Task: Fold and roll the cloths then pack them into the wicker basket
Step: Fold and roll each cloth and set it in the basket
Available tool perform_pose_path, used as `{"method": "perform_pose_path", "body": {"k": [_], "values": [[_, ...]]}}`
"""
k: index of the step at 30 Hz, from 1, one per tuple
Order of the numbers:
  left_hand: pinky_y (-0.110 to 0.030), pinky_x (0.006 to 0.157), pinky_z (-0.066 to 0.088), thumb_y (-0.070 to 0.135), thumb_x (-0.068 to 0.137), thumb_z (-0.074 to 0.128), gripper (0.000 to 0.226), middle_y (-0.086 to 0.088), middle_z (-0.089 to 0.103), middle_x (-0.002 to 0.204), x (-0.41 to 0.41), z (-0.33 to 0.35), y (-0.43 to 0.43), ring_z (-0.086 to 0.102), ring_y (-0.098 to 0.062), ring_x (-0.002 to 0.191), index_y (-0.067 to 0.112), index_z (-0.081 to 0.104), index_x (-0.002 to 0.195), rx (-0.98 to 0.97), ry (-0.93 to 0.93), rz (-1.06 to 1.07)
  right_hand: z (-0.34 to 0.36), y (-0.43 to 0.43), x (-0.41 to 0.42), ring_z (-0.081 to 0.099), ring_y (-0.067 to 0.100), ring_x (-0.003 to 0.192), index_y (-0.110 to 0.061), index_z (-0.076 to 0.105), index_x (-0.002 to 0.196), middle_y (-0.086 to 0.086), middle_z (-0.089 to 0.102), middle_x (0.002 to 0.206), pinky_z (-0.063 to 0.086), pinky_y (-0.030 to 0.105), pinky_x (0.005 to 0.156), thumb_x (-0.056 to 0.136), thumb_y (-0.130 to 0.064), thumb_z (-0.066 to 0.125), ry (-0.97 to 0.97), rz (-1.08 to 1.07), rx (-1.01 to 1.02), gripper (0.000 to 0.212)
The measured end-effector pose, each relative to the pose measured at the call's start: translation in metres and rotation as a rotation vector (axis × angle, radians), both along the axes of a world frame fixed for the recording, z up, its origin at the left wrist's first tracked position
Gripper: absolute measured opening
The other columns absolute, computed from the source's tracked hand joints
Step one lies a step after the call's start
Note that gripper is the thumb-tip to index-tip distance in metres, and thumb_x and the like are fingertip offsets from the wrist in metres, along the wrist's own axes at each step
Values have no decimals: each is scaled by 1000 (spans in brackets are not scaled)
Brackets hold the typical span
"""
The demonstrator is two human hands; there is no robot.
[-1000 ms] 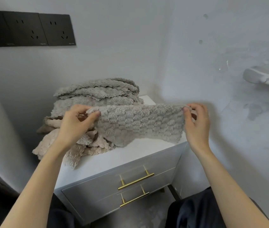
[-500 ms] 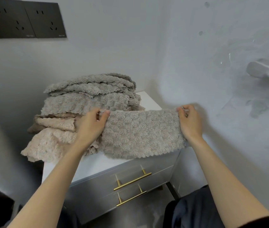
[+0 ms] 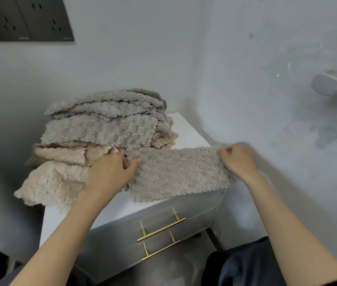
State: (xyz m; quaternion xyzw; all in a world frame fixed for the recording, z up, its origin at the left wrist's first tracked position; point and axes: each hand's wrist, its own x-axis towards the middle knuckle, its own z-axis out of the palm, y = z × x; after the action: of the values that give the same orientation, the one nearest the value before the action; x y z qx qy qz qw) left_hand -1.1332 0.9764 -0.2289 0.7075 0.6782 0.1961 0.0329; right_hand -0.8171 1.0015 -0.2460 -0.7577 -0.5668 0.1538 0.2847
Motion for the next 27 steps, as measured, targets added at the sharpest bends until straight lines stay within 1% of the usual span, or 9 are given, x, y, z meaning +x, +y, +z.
{"method": "perform_pose_path", "body": {"k": [1,2,6,9,12,16,20,23,27], "values": [[-28,51,49,63,89,42,58,-2,60,62,1,-1,-1,57,-17,57,11,59,69,-38,41,11,0,-2,1,56,31,62,-8,51,60,9,52,57,32,31,51,97,-31,49,-31,0,-34,44],[-29,54,51,65,88,41,61,-2,61,63,2,-2,-2,58,-18,58,11,59,67,-69,83,29,0,-4,1,49,27,53,-11,43,54,5,45,51,27,30,48,97,-32,49,-54,-3,-65,48],[-29,62,53,71,86,36,65,-4,62,63,4,-8,0,60,-22,61,13,51,62,-117,198,93,-1,-10,2,37,20,51,-19,30,59,-2,35,52,21,30,46,94,-33,50,-92,-21,-94,43],[-26,55,47,58,91,44,56,2,52,50,4,-10,2,52,-15,50,12,52,60,-153,41,51,1,-15,0,33,18,45,-19,29,55,-3,32,47,19,31,46,94,-35,53,-94,0,-73,48],[-27,48,36,39,96,49,37,2,51,54,5,-9,6,48,-15,50,12,49,71,-160,-178,-3,2,-19,-1,33,18,46,-18,29,56,-2,32,49,20,32,47,96,-34,52,-88,51,-55,49],[-31,51,29,32,99,44,27,0,43,65,10,-5,8,39,-15,56,16,39,77,-68,-462,-66,4,-20,3,38,21,59,-14,38,73,-2,39,60,23,32,50,98,-31,49,-38,16,94,32],[-28,47,31,30,100,42,23,1,43,61,10,-4,11,37,-13,50,17,38,82,-25,-627,-44,4,-18,2,45,25,66,-9,45,87,0,45,65,28,33,57,98,-30,50,-11,-14,190,24],[-19,40,28,28,101,43,21,2,44,59,9,-4,13,36,-12,45,15,38,85,34,-587,-33,4,-17,-1,43,25,63,-8,45,87,1,44,62,24,32,52,98,-29,51,3,-18,225,24],[-27,43,28,21,101,43,18,-1,46,58,8,-8,11,38,-16,47,12,38,87,100,-367,-102,1,-18,-3,43,27,63,-8,43,86,2,44,60,22,35,52,99,-26,49,-30,18,189,23]]}}
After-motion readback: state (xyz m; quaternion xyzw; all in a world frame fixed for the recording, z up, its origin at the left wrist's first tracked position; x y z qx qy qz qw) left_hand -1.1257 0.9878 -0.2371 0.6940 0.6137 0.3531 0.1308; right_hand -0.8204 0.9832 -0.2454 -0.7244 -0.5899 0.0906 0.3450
